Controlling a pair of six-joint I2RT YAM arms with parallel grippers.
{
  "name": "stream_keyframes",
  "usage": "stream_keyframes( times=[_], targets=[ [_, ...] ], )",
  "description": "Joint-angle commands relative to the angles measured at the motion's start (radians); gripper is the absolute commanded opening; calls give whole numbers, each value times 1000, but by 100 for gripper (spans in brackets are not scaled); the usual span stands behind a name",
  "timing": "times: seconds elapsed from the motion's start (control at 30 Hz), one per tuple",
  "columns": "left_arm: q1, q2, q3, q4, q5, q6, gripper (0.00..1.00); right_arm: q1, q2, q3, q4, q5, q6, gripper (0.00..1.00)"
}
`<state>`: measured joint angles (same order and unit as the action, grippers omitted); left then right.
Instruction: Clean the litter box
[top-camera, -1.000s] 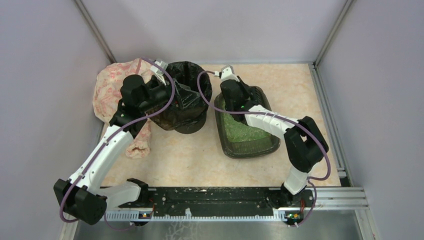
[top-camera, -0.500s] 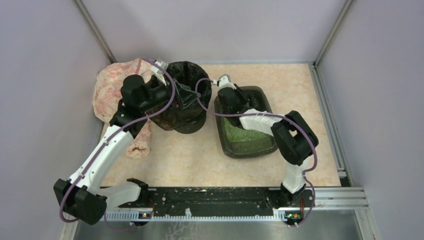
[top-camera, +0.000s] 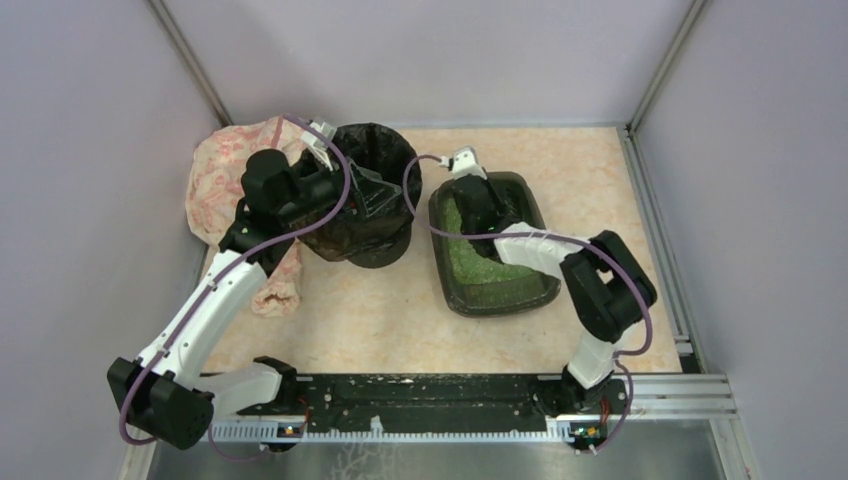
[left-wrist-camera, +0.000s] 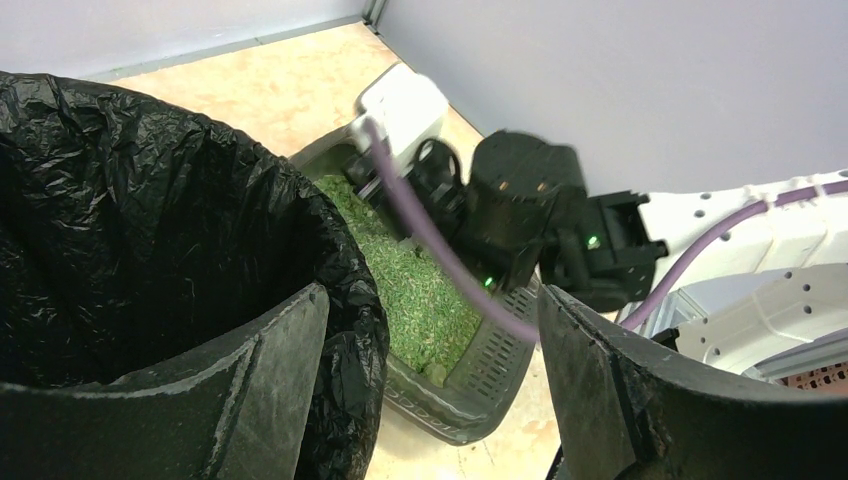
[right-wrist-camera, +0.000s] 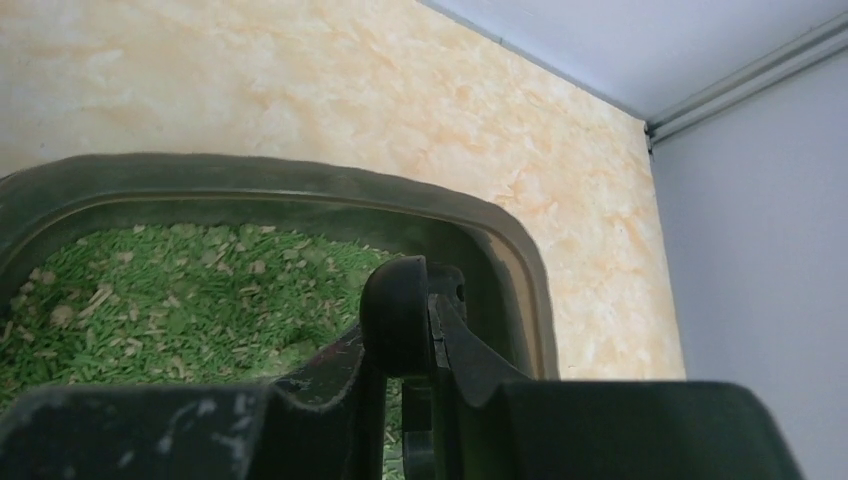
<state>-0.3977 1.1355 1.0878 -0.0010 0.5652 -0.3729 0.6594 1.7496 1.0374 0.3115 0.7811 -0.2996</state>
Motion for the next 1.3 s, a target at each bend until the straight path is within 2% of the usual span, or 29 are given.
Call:
stream_keyframes(
  times=[0.0,0.17,0.4,0.67,0.97,1.27],
  targets=[
    [-3,1,6,20,12,5,82,-74,-122,-45,-36,-201,244,0],
    [-3,2,6,23,15,2,82,-132,-181,-65,-50,-307,332,0],
    [-3,-1,4,24,14,0,82,-143,-122,3,-92,-366,324,0],
    [-3,0,5,20,7,6,82,-213,-124,0,-60,-557,481,0],
    [-3,4,5,21,12,4,82,-299,-182,-112,26,-725,635,0],
    [-3,7,3,25,16,-3,82,-302,-203,-166,44,-778,681,0]
  ],
)
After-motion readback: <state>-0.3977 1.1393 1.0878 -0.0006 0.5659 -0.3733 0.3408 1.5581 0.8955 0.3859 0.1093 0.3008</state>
